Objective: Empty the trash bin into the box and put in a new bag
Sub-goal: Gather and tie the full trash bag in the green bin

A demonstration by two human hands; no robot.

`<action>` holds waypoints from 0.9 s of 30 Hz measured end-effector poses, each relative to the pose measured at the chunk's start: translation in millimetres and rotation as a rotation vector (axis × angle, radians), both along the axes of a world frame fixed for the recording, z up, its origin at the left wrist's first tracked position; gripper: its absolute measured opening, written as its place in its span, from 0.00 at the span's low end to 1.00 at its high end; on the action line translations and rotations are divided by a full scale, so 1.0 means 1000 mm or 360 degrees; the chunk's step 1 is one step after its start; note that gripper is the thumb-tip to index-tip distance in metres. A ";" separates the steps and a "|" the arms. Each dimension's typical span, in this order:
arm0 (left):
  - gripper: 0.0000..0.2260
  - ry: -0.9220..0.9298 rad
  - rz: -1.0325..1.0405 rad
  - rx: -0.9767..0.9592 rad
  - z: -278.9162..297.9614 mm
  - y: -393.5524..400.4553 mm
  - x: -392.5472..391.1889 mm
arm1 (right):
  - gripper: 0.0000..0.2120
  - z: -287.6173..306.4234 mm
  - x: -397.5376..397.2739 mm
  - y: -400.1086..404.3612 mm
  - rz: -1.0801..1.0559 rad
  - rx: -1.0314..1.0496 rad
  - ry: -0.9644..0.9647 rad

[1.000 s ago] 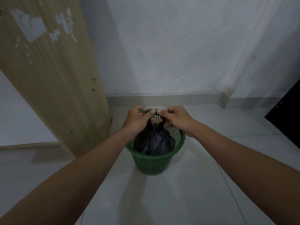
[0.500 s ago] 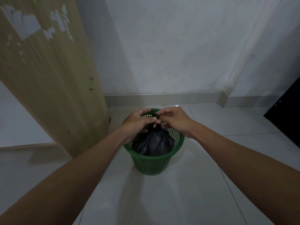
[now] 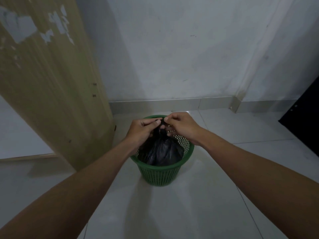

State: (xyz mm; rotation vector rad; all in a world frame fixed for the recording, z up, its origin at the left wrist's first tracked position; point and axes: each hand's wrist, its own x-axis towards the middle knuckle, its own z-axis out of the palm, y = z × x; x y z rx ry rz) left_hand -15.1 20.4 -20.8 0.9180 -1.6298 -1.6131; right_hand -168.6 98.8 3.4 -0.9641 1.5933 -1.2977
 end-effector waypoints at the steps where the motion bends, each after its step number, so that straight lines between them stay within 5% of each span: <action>1: 0.09 -0.0017 0.0015 -0.0055 -0.001 0.000 0.000 | 0.06 0.000 0.000 0.000 -0.0015 0.0013 -0.0002; 6: 0.07 -0.0186 0.0062 -0.0601 -0.001 0.000 0.003 | 0.08 -0.002 -0.001 -0.001 -0.0201 0.0076 0.0048; 11: 0.17 -0.0413 -0.0091 -0.0680 -0.001 0.004 0.005 | 0.10 -0.005 -0.003 -0.002 -0.0200 0.0087 0.0115; 15: 0.14 -0.0409 -0.0057 -0.0952 0.002 0.010 -0.001 | 0.09 -0.004 -0.004 -0.003 -0.0196 0.0082 0.0124; 21: 0.11 -0.0601 -0.0259 -0.1853 0.001 0.000 0.005 | 0.05 -0.008 -0.006 -0.002 -0.0216 0.0155 0.0077; 27: 0.12 -0.1084 -0.0233 -0.1572 -0.001 -0.004 0.005 | 0.10 -0.003 -0.008 0.002 0.0009 0.0090 0.0081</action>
